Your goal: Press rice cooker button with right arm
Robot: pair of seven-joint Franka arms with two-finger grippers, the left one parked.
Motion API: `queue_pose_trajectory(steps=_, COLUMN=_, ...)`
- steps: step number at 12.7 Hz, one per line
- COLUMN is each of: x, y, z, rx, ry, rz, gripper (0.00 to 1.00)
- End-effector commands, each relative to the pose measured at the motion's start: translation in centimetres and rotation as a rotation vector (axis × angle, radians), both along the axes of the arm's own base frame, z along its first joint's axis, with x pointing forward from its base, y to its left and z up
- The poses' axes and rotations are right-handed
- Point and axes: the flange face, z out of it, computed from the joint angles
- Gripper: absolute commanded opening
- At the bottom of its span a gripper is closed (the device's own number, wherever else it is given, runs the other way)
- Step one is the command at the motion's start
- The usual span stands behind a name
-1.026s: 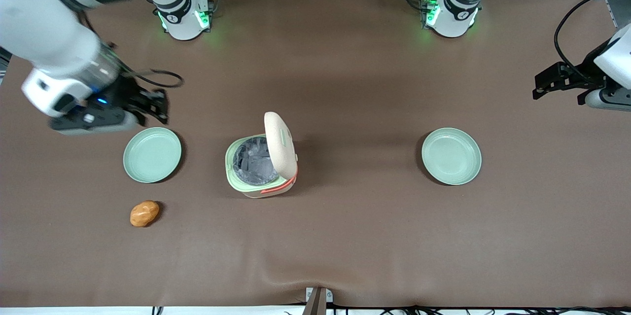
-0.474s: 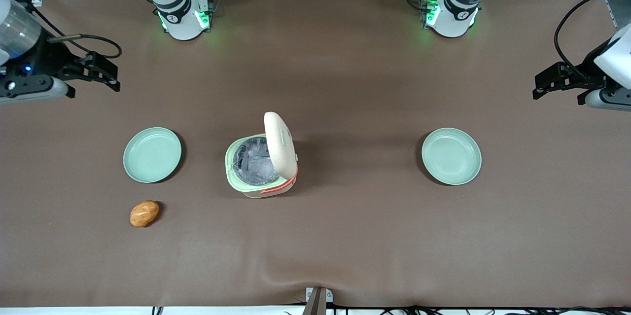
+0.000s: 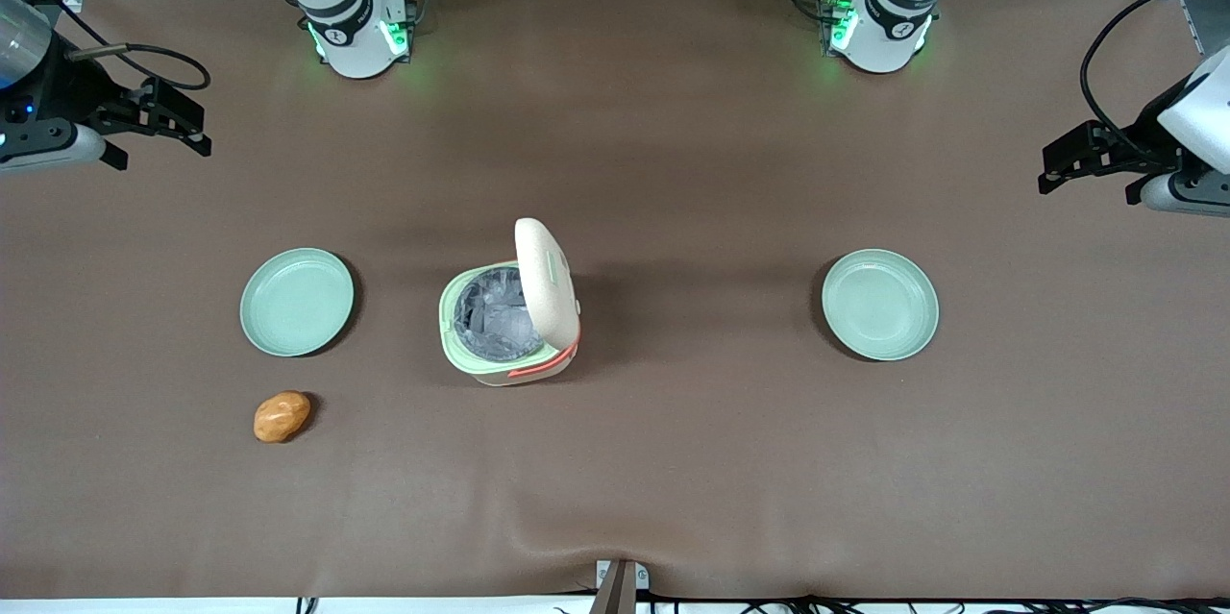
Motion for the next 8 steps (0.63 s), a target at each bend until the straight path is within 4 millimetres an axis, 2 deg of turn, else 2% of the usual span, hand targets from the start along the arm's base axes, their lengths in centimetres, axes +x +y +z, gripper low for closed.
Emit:
queue_pose_trajectory(steps=1, x=-1.0, y=-0.3, z=0.0, rx=-0.007, ry=-0.008, rz=0.006, gripper=1.0)
queue_pose_trajectory(steps=4, x=-1.5, y=-0.4, z=0.3, rx=-0.021, ry=0.024, rz=0.008, gripper=1.0)
queue_pose_trajectory(steps=8, x=-1.1, y=-2.5, z=1.0, rx=-0.025, ry=0.014, rz=-0.036, gripper=1.0)
